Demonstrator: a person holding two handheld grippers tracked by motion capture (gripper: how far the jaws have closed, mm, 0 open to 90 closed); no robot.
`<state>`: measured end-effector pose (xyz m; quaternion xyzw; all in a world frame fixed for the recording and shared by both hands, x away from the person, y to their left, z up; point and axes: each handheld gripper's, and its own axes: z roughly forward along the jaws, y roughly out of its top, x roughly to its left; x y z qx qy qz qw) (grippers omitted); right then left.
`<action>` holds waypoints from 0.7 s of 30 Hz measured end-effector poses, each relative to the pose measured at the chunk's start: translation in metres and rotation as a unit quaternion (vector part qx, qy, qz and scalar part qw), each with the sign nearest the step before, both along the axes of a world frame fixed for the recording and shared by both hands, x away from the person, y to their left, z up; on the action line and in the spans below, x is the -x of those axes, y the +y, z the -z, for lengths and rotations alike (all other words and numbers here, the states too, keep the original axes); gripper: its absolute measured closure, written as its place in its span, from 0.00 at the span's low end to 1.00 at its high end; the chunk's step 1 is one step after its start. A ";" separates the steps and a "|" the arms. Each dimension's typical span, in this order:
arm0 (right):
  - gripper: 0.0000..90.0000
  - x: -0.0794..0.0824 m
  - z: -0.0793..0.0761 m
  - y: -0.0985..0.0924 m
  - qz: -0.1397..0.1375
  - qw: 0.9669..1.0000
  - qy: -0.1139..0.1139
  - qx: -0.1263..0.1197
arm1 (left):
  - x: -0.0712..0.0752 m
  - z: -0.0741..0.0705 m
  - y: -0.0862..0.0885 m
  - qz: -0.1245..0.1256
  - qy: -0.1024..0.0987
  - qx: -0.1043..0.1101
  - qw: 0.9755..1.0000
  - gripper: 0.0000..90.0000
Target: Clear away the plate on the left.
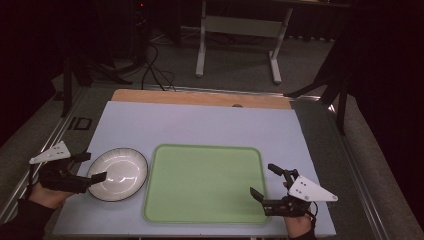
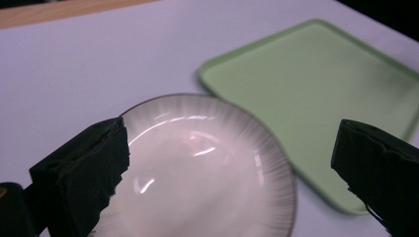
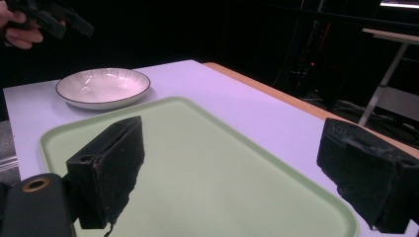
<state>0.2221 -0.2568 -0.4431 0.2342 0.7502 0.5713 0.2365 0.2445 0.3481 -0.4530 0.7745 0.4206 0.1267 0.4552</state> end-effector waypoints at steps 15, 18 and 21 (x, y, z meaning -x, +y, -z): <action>0.12 0.000 0.000 0.002 -0.004 1.000 0.002 0.001 | -0.010 0.033 0.029 -0.064 0.097 -0.002 0.993 0.15; 0.12 0.001 0.000 0.002 -0.005 1.000 0.000 0.002 | -0.013 0.035 0.031 -0.076 0.115 -0.002 0.990 0.22; 0.12 0.002 0.000 0.003 -0.006 1.000 -0.002 0.005 | -0.017 0.039 0.033 -0.097 0.139 -0.013 0.986 0.30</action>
